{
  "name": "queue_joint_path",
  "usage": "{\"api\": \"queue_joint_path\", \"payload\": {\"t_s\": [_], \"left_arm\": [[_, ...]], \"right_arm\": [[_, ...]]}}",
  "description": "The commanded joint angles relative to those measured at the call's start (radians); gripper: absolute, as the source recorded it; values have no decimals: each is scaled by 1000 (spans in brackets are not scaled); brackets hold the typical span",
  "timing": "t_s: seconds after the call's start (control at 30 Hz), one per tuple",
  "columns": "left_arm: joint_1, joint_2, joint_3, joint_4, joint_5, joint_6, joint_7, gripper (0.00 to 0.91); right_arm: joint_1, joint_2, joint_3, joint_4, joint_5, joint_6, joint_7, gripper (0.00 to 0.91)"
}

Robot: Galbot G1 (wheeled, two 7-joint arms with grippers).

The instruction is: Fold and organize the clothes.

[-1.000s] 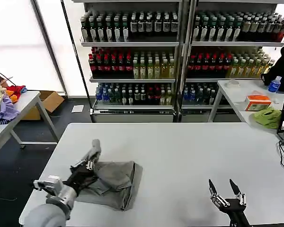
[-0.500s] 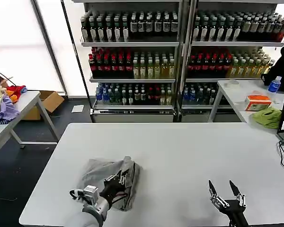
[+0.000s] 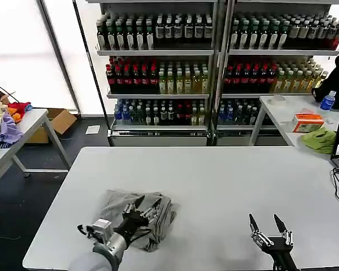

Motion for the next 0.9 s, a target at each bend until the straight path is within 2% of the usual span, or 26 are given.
{"api": "queue_joint_path", "payload": {"t_s": [0.03, 0.1, 0.23, 0.5, 0.67, 0.9], "left_arm": [[104, 50, -384, 42, 116, 41, 105, 907], [136, 50, -409, 79, 117, 35, 119, 907], [162, 39, -368, 135, 168, 29, 135, 907], [88, 0, -266, 204, 232, 40, 127, 907], [49, 5, -256, 250, 201, 54, 120, 907], [73, 0, -254, 235, 163, 60, 110, 907]], "right_arm": [[1, -2, -4, -2, -2, 2, -1, 907], [4, -1, -3, -6, -2, 4, 0, 907], [6, -4, -9, -7, -3, 6, -2, 907], [-4, -3, -7, 9, -1, 10, 0, 907], [-15, 1, -1, 5, 0, 24, -1, 907], [-9, 6, -4, 3, 0, 24, 0, 907]]}}
